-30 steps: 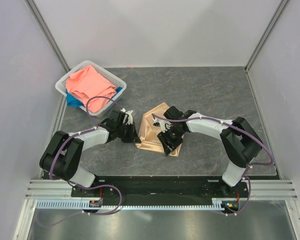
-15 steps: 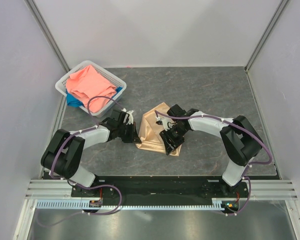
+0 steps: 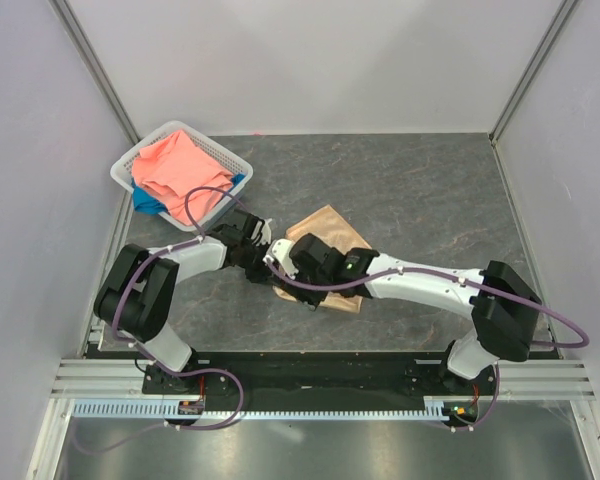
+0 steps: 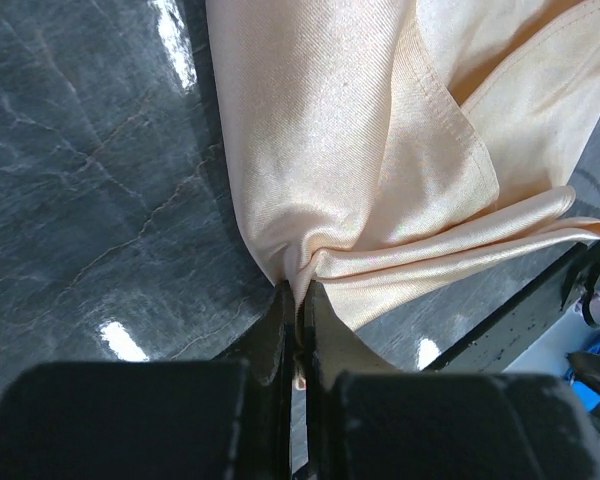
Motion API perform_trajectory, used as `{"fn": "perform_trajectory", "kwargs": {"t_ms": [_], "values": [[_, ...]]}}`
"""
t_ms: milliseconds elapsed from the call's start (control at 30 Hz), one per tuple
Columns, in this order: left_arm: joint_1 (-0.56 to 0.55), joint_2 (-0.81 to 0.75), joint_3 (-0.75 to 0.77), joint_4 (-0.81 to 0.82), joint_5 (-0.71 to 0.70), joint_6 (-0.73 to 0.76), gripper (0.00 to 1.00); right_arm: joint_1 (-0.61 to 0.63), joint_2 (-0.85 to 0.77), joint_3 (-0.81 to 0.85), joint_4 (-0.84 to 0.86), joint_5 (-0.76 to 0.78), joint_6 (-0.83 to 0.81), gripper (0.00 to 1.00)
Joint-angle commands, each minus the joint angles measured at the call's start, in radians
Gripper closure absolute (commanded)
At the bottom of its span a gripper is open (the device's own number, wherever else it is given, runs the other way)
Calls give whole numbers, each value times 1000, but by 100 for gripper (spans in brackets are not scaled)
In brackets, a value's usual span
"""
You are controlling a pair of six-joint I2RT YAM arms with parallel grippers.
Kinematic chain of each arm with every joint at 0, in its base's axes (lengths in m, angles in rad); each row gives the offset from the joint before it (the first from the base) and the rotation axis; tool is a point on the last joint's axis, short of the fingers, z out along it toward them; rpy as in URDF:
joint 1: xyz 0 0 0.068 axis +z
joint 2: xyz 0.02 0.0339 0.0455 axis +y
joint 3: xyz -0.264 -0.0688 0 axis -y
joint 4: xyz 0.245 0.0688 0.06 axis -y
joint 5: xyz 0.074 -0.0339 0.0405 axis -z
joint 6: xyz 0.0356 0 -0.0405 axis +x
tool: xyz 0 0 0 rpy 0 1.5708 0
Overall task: Fold the napkin, place the utensils inside, and roll it up
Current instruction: Roll the napkin with the utensil
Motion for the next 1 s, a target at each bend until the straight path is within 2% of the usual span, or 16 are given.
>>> {"fn": "perform_trajectory", "kwargs": {"t_ms": [0, 100, 367, 667, 967], "values": [[1, 18, 33, -67, 23, 18, 98, 67, -1, -103, 248, 318, -48, 44], [4, 26, 40, -78, 32, 20, 98, 104, 12, -158, 337, 332, -83, 44], [4, 27, 42, -87, 37, 23, 98, 133, 82, -167, 388, 291, -131, 44], [4, 33, 44, -87, 38, 26, 98, 133, 136, -160, 373, 237, -142, 44], [4, 33, 45, -90, 44, 34, 98, 98, 190, -155, 348, 249, -112, 44]]}}
